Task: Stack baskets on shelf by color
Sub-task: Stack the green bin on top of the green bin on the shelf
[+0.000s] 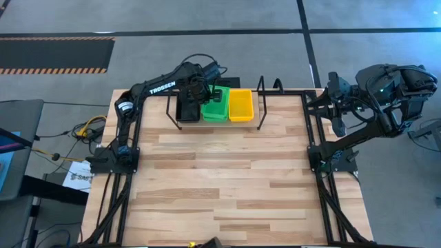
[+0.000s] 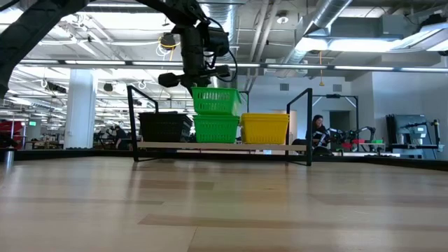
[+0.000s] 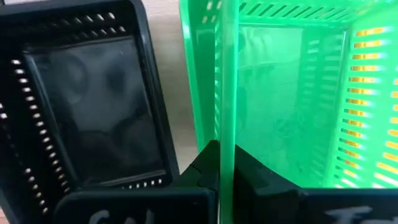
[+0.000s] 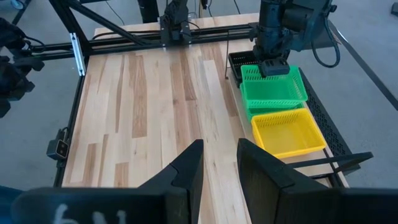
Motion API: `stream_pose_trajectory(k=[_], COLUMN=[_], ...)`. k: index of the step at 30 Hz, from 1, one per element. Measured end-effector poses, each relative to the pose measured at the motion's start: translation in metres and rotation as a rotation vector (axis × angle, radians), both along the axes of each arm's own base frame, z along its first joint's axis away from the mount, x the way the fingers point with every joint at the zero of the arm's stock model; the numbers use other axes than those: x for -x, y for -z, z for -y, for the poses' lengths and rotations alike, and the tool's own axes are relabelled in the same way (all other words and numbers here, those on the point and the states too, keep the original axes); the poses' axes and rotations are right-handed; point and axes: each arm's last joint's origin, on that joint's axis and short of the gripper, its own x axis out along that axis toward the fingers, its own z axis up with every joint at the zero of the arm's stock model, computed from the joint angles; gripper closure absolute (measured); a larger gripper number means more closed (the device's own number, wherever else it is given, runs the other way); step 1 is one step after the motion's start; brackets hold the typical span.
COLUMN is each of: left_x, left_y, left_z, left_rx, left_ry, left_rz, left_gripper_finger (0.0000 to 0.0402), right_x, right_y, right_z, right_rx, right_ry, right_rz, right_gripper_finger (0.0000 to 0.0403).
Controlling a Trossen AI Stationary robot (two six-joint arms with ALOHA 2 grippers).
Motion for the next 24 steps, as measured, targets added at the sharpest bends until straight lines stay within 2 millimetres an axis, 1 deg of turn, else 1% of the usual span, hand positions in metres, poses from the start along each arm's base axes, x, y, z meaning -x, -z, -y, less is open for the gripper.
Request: stream_pose_trajectory(k=[10, 20, 24], left_x=[0.0, -0.011, -0.009], left_y=[0.0, 0.016, 0.017], left_z=[-0.002, -0.003, -0.003], left_rx=[-0.005, 0.0, 0.017], left_ry=[-0.016, -0.021, -0.022], left_rz=[0.009, 0.017, 0.005], left_gripper_finger=[0.0401, 0.0401, 0.0401], right_x=[0.0, 0.0, 0.0], right_y=[0.0, 0.0, 0.0], right_z=[0.0, 0.0, 0.0], right_rx=[0.0, -0.001, 0.0], right_ry=[0.0, 0.0, 0.0], right_rz=[0.0, 0.0, 0.0], right_gripper_finger=[0.0285, 0.0285, 0.0285])
